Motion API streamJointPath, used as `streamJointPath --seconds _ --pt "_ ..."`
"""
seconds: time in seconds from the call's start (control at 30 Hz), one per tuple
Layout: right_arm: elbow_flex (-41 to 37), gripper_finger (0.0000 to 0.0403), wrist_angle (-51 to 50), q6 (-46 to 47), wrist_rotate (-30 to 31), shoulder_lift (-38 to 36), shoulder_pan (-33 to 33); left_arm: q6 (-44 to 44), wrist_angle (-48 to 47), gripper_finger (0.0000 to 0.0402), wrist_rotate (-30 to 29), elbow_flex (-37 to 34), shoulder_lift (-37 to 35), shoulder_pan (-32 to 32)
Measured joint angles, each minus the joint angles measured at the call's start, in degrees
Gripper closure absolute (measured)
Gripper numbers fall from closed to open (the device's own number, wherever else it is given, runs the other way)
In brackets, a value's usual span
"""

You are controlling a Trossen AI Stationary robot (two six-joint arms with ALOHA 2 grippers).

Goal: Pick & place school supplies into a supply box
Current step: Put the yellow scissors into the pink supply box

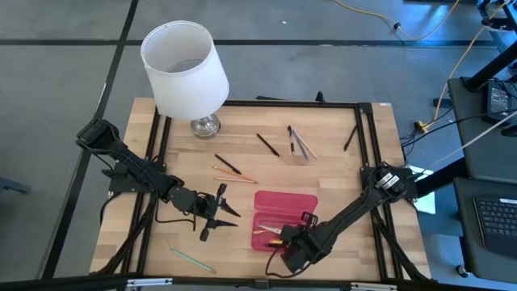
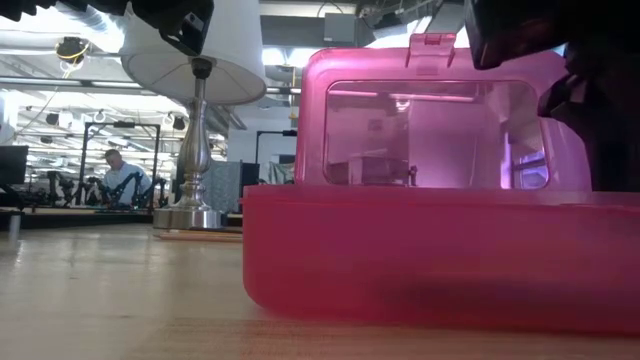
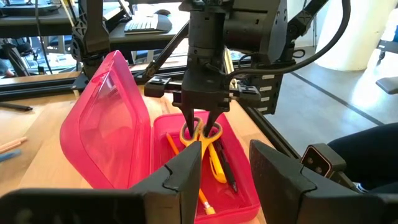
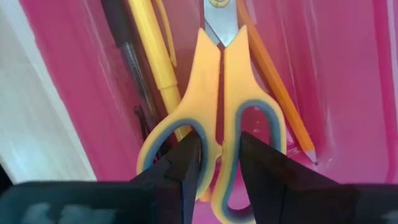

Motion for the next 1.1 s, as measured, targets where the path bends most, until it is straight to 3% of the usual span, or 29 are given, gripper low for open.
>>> streamJointPath --seconds 0.8,1.1 --pt "0.0 0.0285 0.0 -1.4 0.0 0.0 -1.5 0.0 0.0 0.0274 0.0 0.0 0.0 -0.1" --pt "0.1 0.0218 -0.6 -1.7 -0.3 0.0 -1.6 0.0 0.0 0.0274 0.0 0.0 0.0 -0.1"
